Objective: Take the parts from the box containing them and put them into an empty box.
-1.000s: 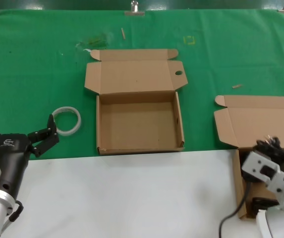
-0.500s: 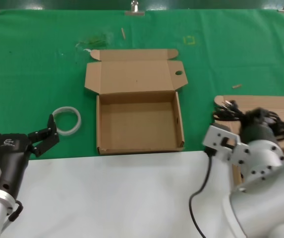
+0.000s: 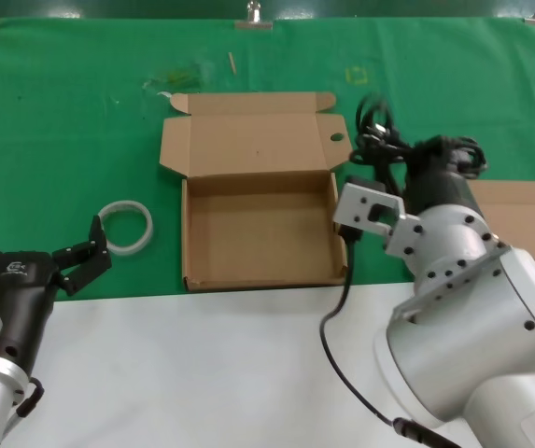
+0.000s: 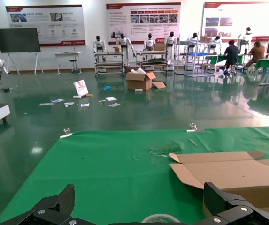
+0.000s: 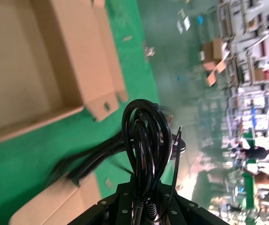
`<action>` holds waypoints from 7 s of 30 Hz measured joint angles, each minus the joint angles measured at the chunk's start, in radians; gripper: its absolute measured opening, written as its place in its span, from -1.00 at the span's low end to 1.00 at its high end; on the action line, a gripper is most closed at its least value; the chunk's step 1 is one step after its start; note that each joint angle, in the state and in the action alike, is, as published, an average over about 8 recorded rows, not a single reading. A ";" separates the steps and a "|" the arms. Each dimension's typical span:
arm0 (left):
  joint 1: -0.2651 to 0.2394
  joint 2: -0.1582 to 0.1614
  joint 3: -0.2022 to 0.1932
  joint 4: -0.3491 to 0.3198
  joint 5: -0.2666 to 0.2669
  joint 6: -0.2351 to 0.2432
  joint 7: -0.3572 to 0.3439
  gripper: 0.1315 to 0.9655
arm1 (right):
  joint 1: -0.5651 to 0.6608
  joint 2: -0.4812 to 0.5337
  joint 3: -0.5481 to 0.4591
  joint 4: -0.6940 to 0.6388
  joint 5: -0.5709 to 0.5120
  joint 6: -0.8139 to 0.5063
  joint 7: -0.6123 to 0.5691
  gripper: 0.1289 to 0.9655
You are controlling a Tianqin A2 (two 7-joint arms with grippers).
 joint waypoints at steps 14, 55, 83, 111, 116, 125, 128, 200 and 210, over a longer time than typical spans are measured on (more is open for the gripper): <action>0.000 0.000 0.000 0.000 0.000 0.000 0.000 1.00 | 0.088 0.000 -0.126 -0.052 0.039 -0.047 0.097 -0.83; 0.000 0.000 0.000 0.000 0.000 0.000 0.000 1.00 | 0.046 0.001 -0.217 -0.245 0.099 -0.300 0.300 -0.83; 0.000 0.000 0.000 0.000 0.000 0.000 0.000 1.00 | 0.066 0.001 -0.229 -0.361 0.099 -0.379 0.412 -0.83; 0.000 0.000 0.000 0.000 0.000 0.000 0.000 1.00 | 0.066 0.001 -0.228 -0.363 0.099 -0.383 0.425 -0.36; 0.000 0.000 0.000 0.000 0.000 0.000 0.000 1.00 | 0.066 0.001 -0.228 -0.363 0.099 -0.383 0.425 -0.10; 0.000 0.000 0.000 0.000 0.000 0.000 0.000 1.00 | 0.055 0.001 -0.213 -0.359 0.079 -0.399 0.462 0.38; 0.000 0.000 0.000 0.000 0.000 0.000 0.000 1.00 | 0.040 0.001 -0.192 -0.354 0.052 -0.420 0.509 0.48; 0.000 0.000 0.000 0.000 0.000 0.000 0.000 1.00 | -0.434 0.001 0.471 -0.178 -0.818 -1.103 2.097 1.00; 0.000 0.000 0.000 0.000 0.000 0.000 0.000 1.00 | -0.436 0.001 0.474 -0.177 -0.822 -1.106 2.103 1.00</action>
